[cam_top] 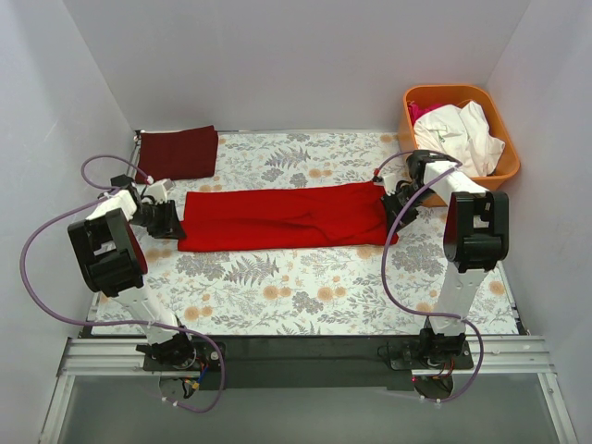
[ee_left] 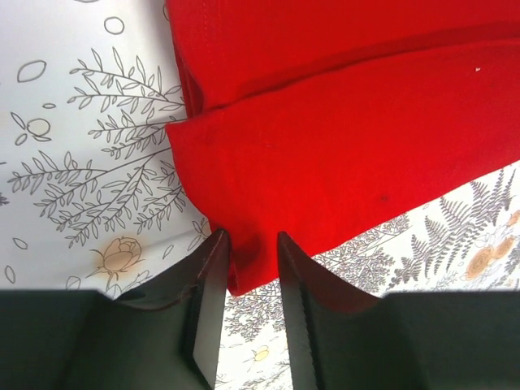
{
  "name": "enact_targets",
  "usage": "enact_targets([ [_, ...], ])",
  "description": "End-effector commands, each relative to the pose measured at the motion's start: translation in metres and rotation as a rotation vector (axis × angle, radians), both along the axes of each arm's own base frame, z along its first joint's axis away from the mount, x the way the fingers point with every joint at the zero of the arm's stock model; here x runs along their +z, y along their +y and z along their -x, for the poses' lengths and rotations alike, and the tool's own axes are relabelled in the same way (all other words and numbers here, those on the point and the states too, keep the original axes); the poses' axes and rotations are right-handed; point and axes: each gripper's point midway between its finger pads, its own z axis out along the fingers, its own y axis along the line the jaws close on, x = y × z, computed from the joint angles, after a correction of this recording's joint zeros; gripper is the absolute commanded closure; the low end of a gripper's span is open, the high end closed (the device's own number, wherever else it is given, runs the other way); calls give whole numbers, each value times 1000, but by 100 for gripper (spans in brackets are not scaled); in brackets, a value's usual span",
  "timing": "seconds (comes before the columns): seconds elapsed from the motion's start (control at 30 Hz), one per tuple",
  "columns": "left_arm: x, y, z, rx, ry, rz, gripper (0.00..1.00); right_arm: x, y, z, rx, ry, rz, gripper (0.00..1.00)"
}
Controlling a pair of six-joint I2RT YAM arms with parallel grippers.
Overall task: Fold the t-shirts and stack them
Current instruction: Fold the tshirt
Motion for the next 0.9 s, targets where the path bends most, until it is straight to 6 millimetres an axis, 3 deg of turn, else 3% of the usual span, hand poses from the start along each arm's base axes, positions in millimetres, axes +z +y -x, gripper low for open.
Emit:
enact_targets([
  [0.0, 7, 3, -8, -4, -25, 7, 78, 9, -1, -10, -6, -31, -15, 93],
  [0.03, 8, 4, -8, -3, -22, 1, 87, 10, -2, -10, -8, -29, -13, 96],
  [0.13, 9, 5, -6, -3, -11, -5, 100, 13, -3, -9, -3, -37, -9, 99],
  [0.53, 26, 24, 1, -2, -1, -50, 100, 18, -24, 10, 35, -48, 55, 99],
  [0.87, -4, 20, 20, -6, 67, -52, 100, -4, -27, 25, 44, -2, 69, 99],
])
